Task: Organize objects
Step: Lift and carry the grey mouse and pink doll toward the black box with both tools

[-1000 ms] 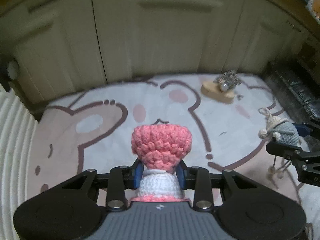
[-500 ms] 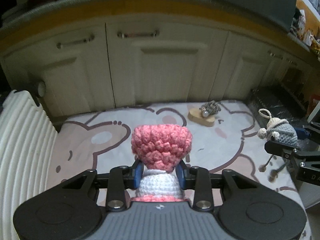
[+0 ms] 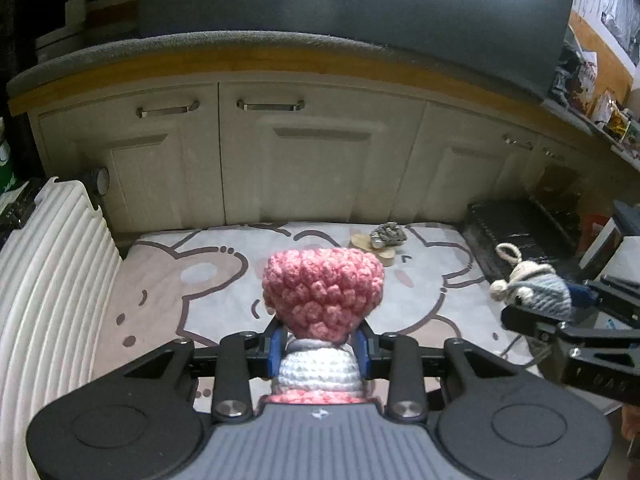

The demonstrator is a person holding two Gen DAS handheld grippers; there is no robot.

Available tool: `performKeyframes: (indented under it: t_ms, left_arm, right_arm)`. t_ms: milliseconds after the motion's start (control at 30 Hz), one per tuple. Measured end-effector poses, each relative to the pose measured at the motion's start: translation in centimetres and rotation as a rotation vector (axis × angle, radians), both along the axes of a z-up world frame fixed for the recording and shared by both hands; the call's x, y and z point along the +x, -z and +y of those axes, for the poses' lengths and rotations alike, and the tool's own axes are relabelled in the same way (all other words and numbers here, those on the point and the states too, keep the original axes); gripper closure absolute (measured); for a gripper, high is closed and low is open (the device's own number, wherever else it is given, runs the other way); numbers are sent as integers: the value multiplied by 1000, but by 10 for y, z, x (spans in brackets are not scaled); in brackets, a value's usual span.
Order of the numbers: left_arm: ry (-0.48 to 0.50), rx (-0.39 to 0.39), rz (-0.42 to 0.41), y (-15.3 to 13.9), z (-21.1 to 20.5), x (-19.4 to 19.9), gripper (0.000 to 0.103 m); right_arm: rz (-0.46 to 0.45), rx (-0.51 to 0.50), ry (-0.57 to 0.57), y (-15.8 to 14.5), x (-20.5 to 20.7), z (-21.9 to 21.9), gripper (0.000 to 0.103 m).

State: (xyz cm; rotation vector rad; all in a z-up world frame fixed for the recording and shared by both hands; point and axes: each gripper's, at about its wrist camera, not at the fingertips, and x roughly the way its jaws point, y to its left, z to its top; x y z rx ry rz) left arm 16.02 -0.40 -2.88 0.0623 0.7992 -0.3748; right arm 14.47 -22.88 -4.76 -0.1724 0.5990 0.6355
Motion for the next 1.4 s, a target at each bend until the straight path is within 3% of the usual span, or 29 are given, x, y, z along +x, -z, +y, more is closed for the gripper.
performKeyframes:
  t_ms: [400, 700, 1167, 1400]
  left_arm:
    - [-1, -91, 67, 26, -17, -23, 67]
    - [-21, -128, 219, 76, -28, -20, 67]
    - [71, -51, 395, 131, -62, -18, 68]
    - [77, 1, 402, 143, -67, -12, 68]
  right_arm:
    - [64, 9, 19, 8, -27, -14, 49]
    - [147, -54, 5, 30, -31, -18, 49]
    - [283, -75, -29, 53, -28, -24, 49]
    - [318, -86, -46, 60, -25, -24, 49]
